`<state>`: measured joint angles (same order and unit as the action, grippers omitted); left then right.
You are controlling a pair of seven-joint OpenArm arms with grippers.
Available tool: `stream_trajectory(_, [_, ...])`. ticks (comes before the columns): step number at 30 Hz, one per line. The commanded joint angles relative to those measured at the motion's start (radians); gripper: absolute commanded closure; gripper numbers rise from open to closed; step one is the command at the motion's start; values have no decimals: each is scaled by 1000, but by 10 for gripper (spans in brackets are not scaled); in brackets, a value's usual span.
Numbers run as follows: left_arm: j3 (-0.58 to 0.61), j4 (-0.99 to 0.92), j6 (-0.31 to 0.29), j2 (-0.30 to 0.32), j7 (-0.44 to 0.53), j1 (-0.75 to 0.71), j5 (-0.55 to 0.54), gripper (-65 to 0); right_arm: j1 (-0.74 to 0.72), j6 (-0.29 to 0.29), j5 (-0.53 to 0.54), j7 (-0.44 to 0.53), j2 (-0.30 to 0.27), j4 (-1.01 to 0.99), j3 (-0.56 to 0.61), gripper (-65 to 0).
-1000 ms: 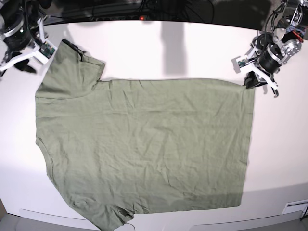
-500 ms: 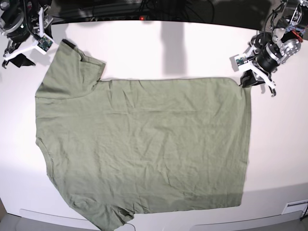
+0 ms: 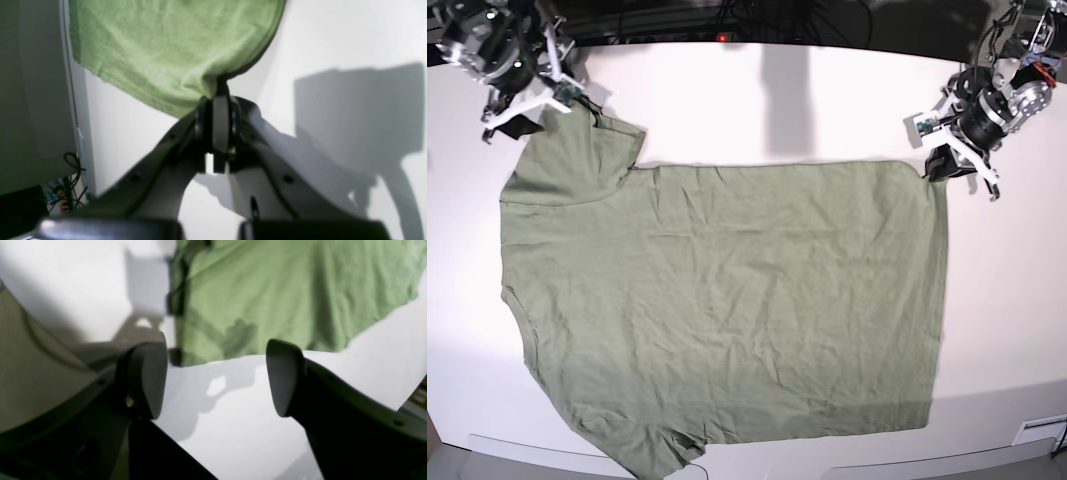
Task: Fold the T-shirt properly
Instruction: 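Grasp the shirt shoulder beside the sleeve with the right gripper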
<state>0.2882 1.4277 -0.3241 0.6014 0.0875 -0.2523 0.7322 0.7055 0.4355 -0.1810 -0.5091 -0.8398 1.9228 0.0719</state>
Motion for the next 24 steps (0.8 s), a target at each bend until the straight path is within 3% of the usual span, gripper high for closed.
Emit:
stream_trajectory(1, [2,2,-39,9,-8,-8,0,0,-14,-9,-6,0,-16,4,19,-456])
stream_trajectory(5, [2,2,-39,-4,-8,-8,0,0,-61,-9,-18,-46,-16,-34,92,-456])
stream_trajectory(9, [2,2,-39,-5,-8,-8,0,0,-74,-26,-100,-117,-18,-56,99,-456])
stream_trajectory(15, [2,2,-39,-5,-8,-8,0,0,-74,-28,-138,-68,-19,-94,99,-455])
stream_trajectory(21, [2,2,-39,-5,-7,-8,0,0,-73,-28,-138,39,-18,-190,99,-455])
stream_trajectory(24, [2,2,-39,-5,-8,-8,0,0,-73,-23,-138,46,-18,-212,105,-398])
